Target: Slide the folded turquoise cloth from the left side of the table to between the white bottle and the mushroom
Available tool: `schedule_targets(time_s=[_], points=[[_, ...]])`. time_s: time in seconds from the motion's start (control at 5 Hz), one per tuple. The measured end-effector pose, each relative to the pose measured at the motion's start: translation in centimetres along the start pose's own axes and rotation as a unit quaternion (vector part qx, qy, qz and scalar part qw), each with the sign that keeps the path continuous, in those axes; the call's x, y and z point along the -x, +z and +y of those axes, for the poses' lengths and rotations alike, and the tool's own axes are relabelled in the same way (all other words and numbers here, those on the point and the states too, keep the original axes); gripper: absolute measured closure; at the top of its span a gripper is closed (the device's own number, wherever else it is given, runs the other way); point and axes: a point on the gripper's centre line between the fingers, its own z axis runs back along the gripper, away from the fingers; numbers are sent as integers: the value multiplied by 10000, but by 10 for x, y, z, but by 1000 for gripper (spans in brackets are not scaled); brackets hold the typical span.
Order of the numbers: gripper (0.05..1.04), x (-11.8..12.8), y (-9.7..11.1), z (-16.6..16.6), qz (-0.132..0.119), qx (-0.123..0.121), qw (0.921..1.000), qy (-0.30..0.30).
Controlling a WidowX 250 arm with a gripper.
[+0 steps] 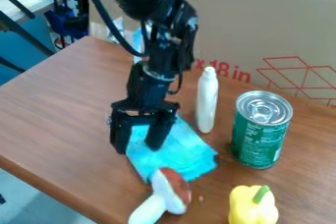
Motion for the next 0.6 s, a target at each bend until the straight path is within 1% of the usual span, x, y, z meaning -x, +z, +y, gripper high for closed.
schedule_targets(time_s=[0.2, 0.4, 0.6], points=[[82, 0, 10, 20, -86, 13, 9999, 81], [83, -7, 21, 43, -229, 195, 9995, 136], [83, -19, 37, 64, -342, 509, 9975, -362]])
